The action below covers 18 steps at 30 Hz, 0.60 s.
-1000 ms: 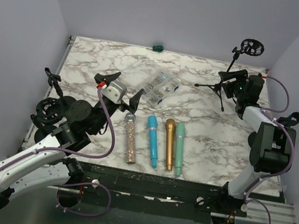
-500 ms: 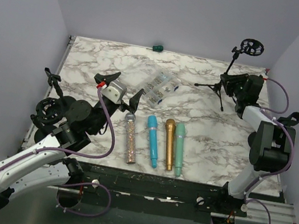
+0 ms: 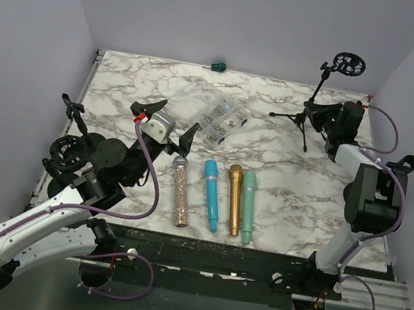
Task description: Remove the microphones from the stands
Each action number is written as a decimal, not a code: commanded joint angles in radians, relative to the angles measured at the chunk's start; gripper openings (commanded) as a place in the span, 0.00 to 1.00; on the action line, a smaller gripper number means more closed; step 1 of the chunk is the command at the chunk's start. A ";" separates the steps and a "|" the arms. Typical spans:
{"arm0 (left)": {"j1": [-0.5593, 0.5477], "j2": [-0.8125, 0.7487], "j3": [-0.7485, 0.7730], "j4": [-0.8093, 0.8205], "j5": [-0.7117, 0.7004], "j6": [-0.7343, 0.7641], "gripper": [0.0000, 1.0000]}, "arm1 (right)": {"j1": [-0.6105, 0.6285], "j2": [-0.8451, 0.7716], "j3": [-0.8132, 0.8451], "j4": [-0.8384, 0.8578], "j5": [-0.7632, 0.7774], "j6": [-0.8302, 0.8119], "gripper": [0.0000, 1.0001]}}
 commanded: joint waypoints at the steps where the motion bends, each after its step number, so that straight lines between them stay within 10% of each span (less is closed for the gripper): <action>1: -0.004 -0.001 0.025 0.007 0.011 0.006 0.98 | -0.006 0.062 0.039 -0.051 -0.094 -0.096 0.01; 10: -0.004 0.005 0.025 0.007 0.014 0.000 0.98 | -0.007 0.061 0.073 -0.201 -0.194 -0.273 0.01; 18: -0.003 0.004 0.027 0.004 0.017 -0.005 0.99 | -0.003 0.016 0.158 -0.479 0.047 -0.436 0.01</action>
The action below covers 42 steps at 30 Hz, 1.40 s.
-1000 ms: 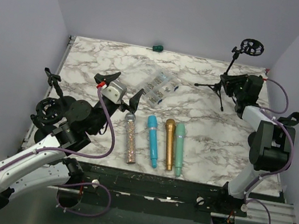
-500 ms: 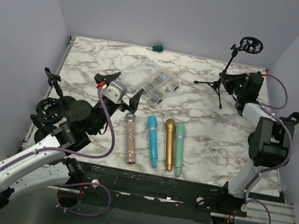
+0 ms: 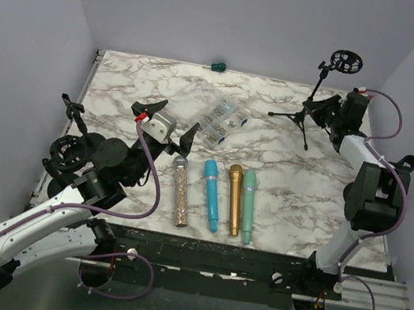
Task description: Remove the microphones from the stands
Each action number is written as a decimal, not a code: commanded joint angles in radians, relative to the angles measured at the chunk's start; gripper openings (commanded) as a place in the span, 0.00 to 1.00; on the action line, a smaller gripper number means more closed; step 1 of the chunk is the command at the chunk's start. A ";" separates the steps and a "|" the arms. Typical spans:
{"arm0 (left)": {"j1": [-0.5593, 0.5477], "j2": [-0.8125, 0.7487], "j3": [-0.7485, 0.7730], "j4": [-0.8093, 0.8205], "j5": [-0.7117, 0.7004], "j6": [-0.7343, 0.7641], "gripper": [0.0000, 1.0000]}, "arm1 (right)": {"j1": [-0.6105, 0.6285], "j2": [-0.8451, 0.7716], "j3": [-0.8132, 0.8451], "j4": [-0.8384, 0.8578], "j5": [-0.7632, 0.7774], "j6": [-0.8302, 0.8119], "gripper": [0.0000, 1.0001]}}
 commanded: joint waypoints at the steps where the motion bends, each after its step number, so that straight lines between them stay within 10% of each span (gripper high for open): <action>1: -0.003 -0.002 0.027 0.004 0.017 -0.004 0.99 | 0.012 -0.017 0.036 -0.331 0.196 -0.185 0.01; 27: -0.004 0.010 0.027 0.004 0.014 -0.004 0.99 | 0.333 0.123 0.425 -0.515 1.038 -0.746 0.00; 33: -0.003 0.013 0.027 0.004 0.013 -0.004 0.99 | 0.332 0.055 0.405 -0.538 0.855 -0.579 0.01; 42: -0.003 0.009 0.027 0.003 0.012 -0.001 0.99 | 0.211 -0.063 0.127 -0.226 0.453 -0.096 0.52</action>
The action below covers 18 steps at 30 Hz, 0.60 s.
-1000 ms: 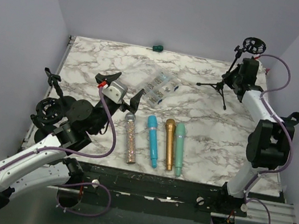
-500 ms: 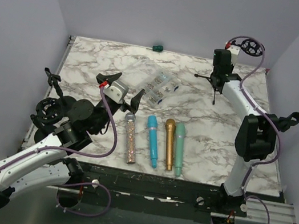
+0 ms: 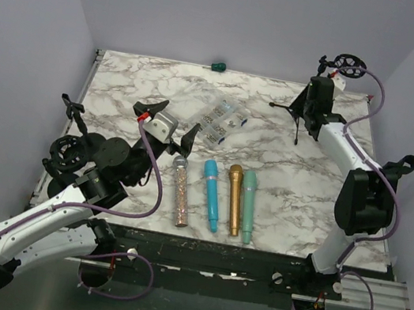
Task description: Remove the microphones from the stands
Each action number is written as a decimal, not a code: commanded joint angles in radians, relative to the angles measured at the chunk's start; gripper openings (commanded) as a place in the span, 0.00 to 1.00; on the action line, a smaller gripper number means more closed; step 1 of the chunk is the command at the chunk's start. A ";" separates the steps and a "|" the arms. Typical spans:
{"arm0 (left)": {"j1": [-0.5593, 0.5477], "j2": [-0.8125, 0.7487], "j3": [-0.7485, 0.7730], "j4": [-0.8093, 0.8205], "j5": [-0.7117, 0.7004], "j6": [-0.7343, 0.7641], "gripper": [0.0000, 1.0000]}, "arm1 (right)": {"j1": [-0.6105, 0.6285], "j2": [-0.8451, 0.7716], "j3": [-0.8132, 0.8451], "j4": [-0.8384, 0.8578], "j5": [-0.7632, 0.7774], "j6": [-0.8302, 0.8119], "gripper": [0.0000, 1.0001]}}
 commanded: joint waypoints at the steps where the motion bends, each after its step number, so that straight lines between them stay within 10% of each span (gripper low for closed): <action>1: -0.003 -0.004 0.027 0.004 0.014 -0.001 0.99 | -0.095 -0.038 -0.127 0.254 -0.287 0.306 0.54; 18: -0.003 -0.021 0.025 0.007 0.010 0.007 0.99 | -0.138 0.071 -0.170 0.490 -0.335 0.637 0.57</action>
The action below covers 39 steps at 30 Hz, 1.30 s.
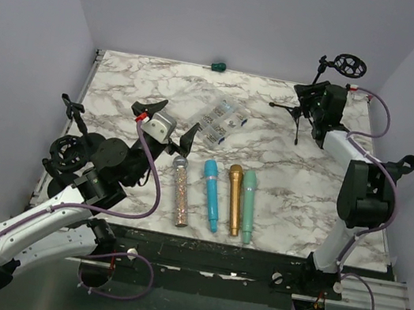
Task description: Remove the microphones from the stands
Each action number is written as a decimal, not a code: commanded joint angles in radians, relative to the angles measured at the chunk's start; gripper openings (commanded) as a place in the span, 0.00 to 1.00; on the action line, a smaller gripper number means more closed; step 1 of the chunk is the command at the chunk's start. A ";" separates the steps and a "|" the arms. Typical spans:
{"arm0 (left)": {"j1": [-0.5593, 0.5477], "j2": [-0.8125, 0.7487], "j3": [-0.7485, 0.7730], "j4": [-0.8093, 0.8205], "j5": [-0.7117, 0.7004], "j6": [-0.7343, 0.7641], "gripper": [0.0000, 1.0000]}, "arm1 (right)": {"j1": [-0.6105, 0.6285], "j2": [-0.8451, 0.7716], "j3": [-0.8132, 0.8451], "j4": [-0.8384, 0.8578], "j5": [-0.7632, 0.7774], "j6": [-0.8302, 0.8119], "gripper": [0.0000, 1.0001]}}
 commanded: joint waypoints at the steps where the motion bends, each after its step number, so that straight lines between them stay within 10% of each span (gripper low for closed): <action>1: -0.003 -0.010 0.025 0.007 0.011 0.006 0.99 | -0.002 0.031 0.002 -0.019 0.044 0.088 0.57; 26: -0.004 0.003 0.025 0.009 0.011 0.007 0.98 | -0.019 0.099 0.044 -0.041 0.120 0.130 0.51; 39: -0.004 0.005 0.025 0.010 0.010 0.010 0.99 | -0.019 0.076 0.013 -0.082 0.098 0.064 0.01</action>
